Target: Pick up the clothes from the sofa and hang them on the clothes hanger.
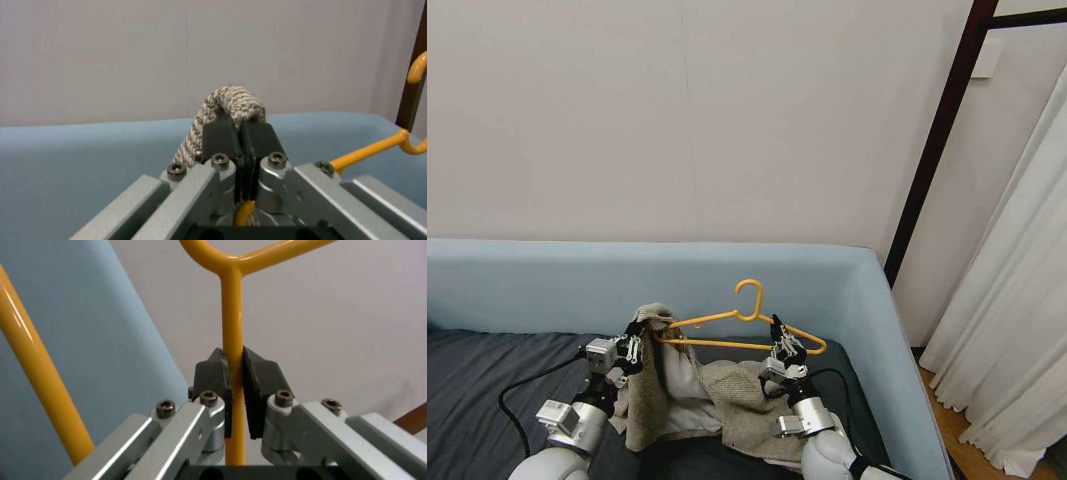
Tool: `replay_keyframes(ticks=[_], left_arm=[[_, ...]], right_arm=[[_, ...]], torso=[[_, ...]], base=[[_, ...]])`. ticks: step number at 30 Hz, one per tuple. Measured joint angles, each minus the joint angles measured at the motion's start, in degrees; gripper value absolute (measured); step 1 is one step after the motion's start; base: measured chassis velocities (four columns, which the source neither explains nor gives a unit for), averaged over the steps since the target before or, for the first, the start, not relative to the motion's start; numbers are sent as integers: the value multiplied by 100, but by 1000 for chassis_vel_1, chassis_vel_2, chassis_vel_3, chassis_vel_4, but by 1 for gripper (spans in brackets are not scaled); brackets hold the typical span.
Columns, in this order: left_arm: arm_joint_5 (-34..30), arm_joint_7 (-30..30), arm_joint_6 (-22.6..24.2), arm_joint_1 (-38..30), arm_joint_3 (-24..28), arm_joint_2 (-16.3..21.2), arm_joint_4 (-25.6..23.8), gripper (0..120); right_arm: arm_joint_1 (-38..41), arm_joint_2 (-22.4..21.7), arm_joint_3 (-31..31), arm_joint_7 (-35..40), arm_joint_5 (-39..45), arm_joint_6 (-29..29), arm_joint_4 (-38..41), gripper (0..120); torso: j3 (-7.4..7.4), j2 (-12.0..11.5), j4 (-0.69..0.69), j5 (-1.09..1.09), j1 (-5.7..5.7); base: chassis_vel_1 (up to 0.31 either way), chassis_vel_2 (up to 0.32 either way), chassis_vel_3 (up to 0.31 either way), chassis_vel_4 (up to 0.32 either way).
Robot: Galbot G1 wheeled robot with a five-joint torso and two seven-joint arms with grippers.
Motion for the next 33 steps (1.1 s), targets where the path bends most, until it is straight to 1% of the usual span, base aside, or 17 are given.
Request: replay_keyframes(ticks=[2,5,6,8,10,14,19,24,29,33], left_arm=[[-10,-1,20,15,-12,53,-6,0],[-74,0,89,69,-20,294,-22,0],[-74,0,89,69,-20,294,-22,0],[-150,0,119,78,-8,441,-23,0],[-274,-2,173,73,20,580,-40,0],[-378,-23,222,4,65,696,-19,0],[-383,-52,266,-5,130,692,30,0],[-350,-64,283,-42,328,659,121,0],[-252,-73,289,-43,448,619,187,0],[-153,-95,302,-43,567,552,241,0]], right_arm=[[21,-5,44,0,-57,20,-37,5],[87,33,211,4,-247,110,-148,5],[87,33,211,4,-247,110,-148,5],[97,68,266,13,-308,136,-169,5],[83,106,279,36,-322,143,-166,5],[1,133,222,56,-309,126,-55,5],[-23,164,48,43,-295,10,111,5],[-12,144,-18,-97,-203,-212,258,5],[62,151,-58,-115,-105,-260,303,5],[115,197,-231,-63,209,-308,437,5]], torso=[[0,0,0,0,0],[0,0,1,0,0],[0,0,1,0,0],[0,0,1,-1,0],[0,0,1,0,0],[0,0,-1,0,0],[0,0,2,0,0],[0,0,0,0,0],[0,0,0,-1,0],[0,0,1,0,0]], base=[[0,0,0,0],[0,0,0,0],[0,0,0,0],[0,0,0,0],[0,0,0,0],[0,0,0,0],[0,0,0,0],[0,0,0,0],[0,0,0,0],[0,0,0,0]])
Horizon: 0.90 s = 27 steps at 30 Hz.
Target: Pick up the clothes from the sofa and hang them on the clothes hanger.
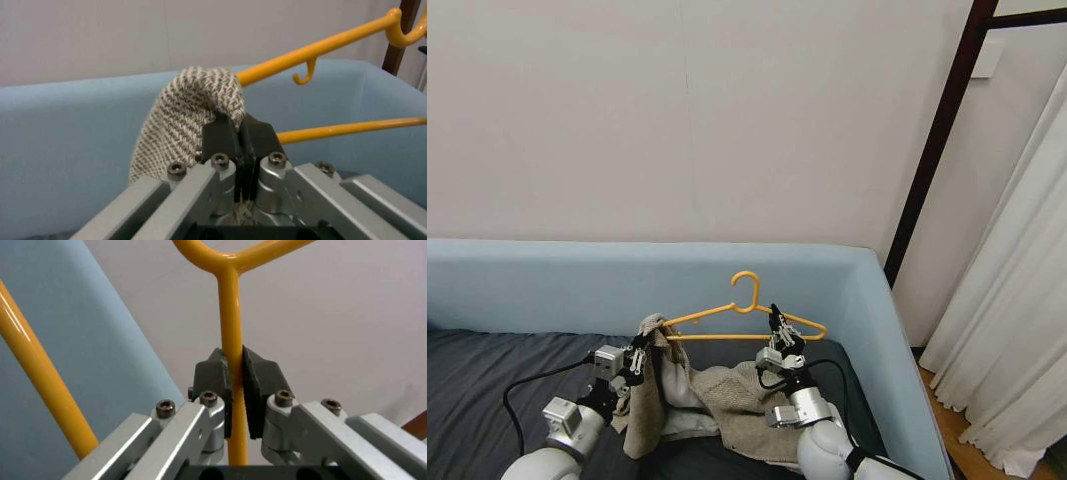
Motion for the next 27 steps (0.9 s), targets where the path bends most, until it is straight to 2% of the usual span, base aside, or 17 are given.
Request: replay_keyframes(ticks=[5,18,24,27], left_arm=[[14,-119,21,-133,110,-104,2,0],[117,-107,90,-47,160,-103,-302,0],[388,-41,77,-6,388,-215,-246,0],[551,-6,28,19,508,-310,-154,0]], right_arm=[[19,55,-311,67,61,-61,-8,5],[317,394,-690,174,105,-413,-785,5],[526,643,-994,313,704,-749,-939,5],[633,760,-1203,441,1304,-979,-867,5]], torso=[[0,0,0,0,0],[0,0,0,0,0],[0,0,0,0,0],[0,0,0,0,0]], base=[[0,0,0,0],[0,0,0,0],[0,0,0,0],[0,0,0,0]])
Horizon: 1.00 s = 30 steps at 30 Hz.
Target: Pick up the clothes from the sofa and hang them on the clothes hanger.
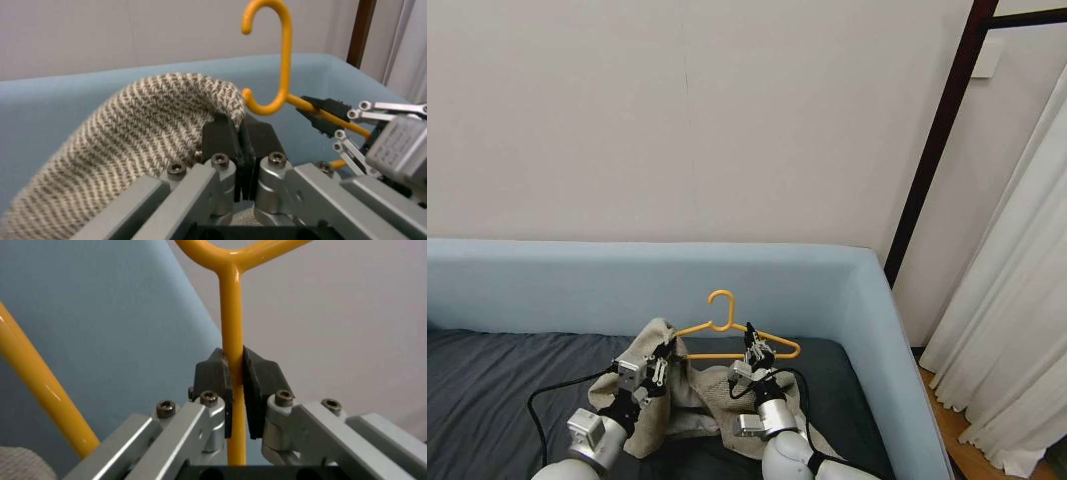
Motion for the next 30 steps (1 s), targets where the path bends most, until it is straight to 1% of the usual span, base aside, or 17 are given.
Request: replay_keyframes(ticks=[1,2,6,7,12,13,17,18,22,25,28,30], left_arm=[[53,5,-23,7,41,-37,45,0],[53,5,-23,7,41,-37,45,0],[346,22,-139,28,163,-138,237,0],[346,22,-139,28,163,-138,237,0],[463,-17,-236,31,180,-208,364,0],[463,-17,-236,31,180,-208,364,0],[546,-92,-295,81,21,-225,370,0],[546,-92,-295,81,21,-225,370,0],[568,-270,-295,186,-174,-165,369,0],[571,-318,-295,239,-221,-149,345,0],[580,-326,-304,273,-225,-146,305,0],[579,-306,-334,248,-162,-163,267,0]], right_arm=[[28,35,-69,58,283,-93,66,5],[28,35,-69,58,283,-93,66,5],[104,88,-269,315,1306,-436,425,5],[104,88,-269,315,1306,-436,425,5],[156,96,-286,581,2152,-521,653,5],[156,96,-286,581,2152,-521,653,5],[177,72,-252,787,2982,-635,849,5],[177,72,-252,787,2982,-635,849,5],[179,91,-137,917,3541,-648,908,5],[185,121,-103,978,3734,-643,908,5],[197,157,-92,997,3734,-601,841,5],[210,197,-114,997,3553,-555,742,5]], torso=[[0,0,0,0,0],[0,0,0,0,0],[0,0,0,0,0],[0,0,0,0,0],[0,0,0,0,0],[0,0,0,0,0],[0,0,0,1,0],[0,0,0,1,0],[0,0,-1,1,0],[0,0,0,0,0],[0,0,0,0,0],[0,0,0,0,0]], base=[[0,0,0,0],[0,0,0,0],[0,0,0,0],[0,0,0,0],[0,0,0,0],[0,0,0,0],[0,0,0,0],[0,0,0,0],[0,0,0,0],[0,0,0,0],[0,0,0,0],[0,0,0,0]])
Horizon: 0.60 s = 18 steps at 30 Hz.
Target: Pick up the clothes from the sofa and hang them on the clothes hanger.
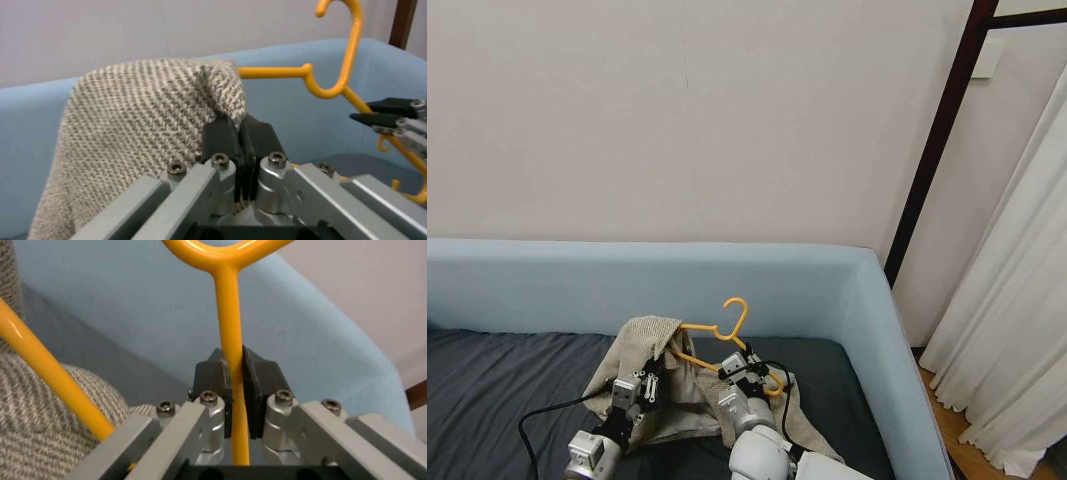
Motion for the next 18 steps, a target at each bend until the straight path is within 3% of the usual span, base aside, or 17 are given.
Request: replay_keyframes(ticks=[9,18], left_arm=[[224,164,-9,-104,296,-158,-10,0],[304,409,-165,-93,357,-201,13,0]], right_arm=[[10,174,-261,-6,-1178,-18,-635,5],[44,256,-343,-63,-1486,35,-926,5]], torso=[[0,0,-1,0,0],[0,0,-1,0,0]], base=[[0,0,0,0],[0,0,0,0]])
